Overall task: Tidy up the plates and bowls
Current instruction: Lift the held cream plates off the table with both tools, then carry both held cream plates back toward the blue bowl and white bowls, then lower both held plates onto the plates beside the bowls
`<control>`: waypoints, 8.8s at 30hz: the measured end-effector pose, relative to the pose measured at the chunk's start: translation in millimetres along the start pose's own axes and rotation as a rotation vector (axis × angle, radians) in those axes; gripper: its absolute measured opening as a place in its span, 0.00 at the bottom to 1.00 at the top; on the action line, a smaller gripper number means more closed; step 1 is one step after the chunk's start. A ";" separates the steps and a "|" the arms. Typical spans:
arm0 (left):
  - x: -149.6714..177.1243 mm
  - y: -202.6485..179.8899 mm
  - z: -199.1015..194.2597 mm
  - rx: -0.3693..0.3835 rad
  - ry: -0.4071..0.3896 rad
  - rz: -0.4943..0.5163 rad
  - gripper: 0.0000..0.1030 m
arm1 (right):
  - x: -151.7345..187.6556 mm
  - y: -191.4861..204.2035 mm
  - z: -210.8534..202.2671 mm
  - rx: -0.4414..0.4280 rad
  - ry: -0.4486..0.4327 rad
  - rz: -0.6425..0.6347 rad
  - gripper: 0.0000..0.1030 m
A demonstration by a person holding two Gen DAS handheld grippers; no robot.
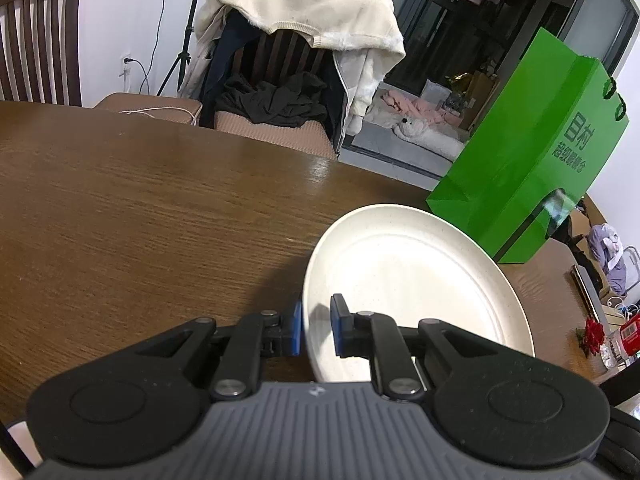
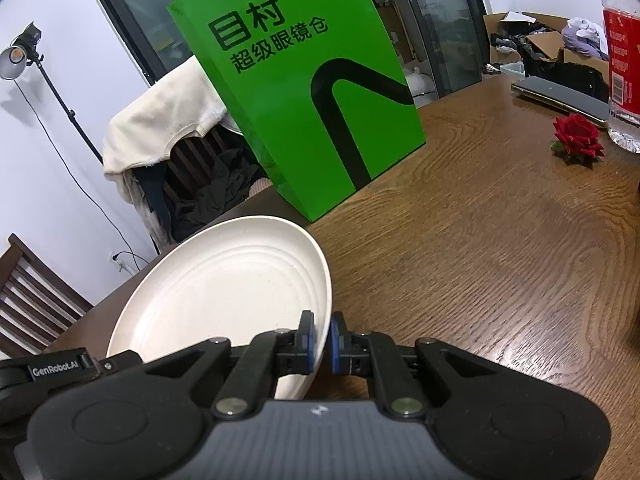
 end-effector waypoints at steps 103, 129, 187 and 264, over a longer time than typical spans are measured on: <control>63.0 -9.4 -189.0 -0.100 -0.129 0.041 0.14 | 64.4 -3.1 -169.6 -0.181 -0.125 -0.020 0.08; 97.8 20.0 -263.9 -0.101 -0.169 0.023 0.14 | 118.2 9.6 -237.7 -0.212 -0.138 -0.068 0.08; 171.9 83.7 -341.2 -0.114 -0.235 -0.032 0.14 | 214.1 33.4 -287.5 -0.217 -0.101 -0.193 0.09; 235.7 142.5 -322.9 -0.174 -0.102 -0.044 0.14 | 292.0 52.7 -267.3 -0.154 0.000 -0.436 0.12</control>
Point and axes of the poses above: each gripper's, at about its wrist camera, not at the fingertips, and z roughly the way its jaws point, y to its left, x to its underside, the point moved 2 cm from there along z, roughly the way its jaws point, and after that the axes turned 8 degrees about x, right-handed, at the moved point
